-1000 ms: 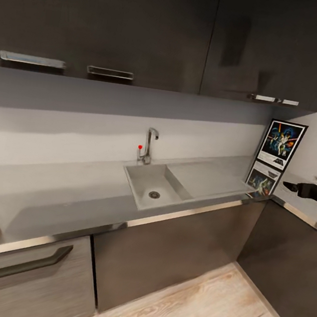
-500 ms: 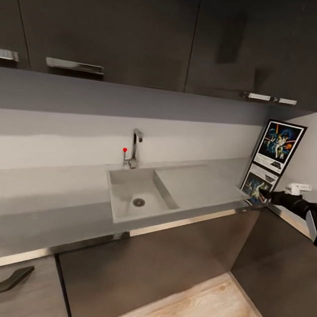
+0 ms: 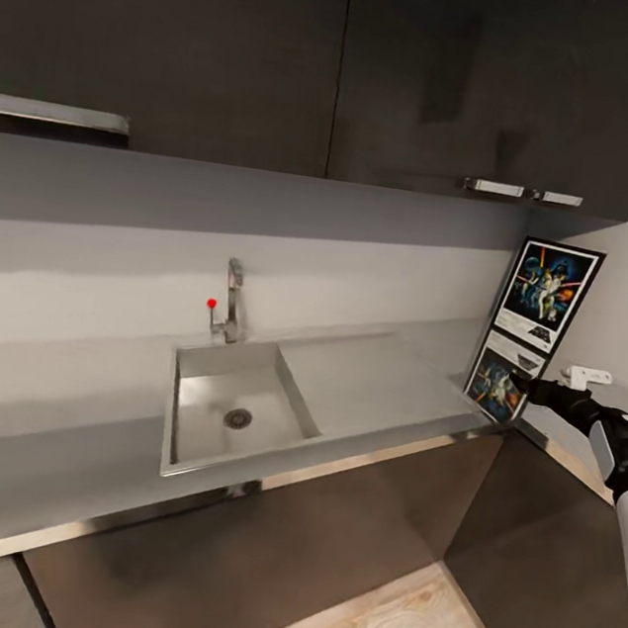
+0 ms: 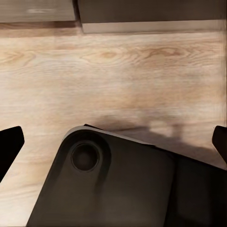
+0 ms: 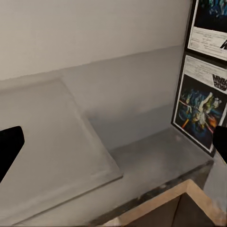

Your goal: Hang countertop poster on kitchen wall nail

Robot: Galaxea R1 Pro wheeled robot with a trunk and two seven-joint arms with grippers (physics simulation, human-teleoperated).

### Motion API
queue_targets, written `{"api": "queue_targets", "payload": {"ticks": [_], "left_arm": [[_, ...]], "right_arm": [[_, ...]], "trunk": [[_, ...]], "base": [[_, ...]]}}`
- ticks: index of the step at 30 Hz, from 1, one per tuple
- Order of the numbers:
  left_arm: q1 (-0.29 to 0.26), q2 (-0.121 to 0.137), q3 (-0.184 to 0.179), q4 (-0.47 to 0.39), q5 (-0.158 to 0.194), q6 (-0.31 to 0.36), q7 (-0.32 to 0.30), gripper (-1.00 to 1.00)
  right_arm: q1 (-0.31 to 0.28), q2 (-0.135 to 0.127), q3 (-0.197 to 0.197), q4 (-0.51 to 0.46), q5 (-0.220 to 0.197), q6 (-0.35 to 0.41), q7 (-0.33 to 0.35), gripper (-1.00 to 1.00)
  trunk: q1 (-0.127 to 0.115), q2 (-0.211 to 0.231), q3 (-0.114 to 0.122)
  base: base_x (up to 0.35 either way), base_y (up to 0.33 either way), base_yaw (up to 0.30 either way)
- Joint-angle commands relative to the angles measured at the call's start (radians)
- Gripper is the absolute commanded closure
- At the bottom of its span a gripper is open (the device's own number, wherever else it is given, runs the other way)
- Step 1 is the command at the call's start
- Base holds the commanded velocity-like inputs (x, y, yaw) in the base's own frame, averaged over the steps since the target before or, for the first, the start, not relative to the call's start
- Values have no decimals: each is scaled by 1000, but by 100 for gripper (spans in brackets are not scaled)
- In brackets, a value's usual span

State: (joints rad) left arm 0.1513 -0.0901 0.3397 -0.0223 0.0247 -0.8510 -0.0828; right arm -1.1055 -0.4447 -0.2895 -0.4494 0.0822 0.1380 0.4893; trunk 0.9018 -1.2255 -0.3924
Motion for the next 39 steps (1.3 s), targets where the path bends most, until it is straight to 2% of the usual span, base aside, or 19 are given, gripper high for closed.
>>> {"api": "queue_targets", "payload": {"ticks": [1,10,39], "left_arm": [[1,0,7,-2,3,0,-9,-100],[1,0,7,-2,3,-2,-9,-100],[1,0,7,-2,2,0,-9,-100]], "right_arm": [[-1,6,-8,-3,6,4,8,-100],[-1,14,-8,-19,1,7,19,-100],[-1,13,-8,6,4,2,41,-100]], "trunk": [[0,0,-1],[0,0,-1],[0,0,-1]], "base": [[258,-257,0],[257,-258,0],[277,-223,0]]}}
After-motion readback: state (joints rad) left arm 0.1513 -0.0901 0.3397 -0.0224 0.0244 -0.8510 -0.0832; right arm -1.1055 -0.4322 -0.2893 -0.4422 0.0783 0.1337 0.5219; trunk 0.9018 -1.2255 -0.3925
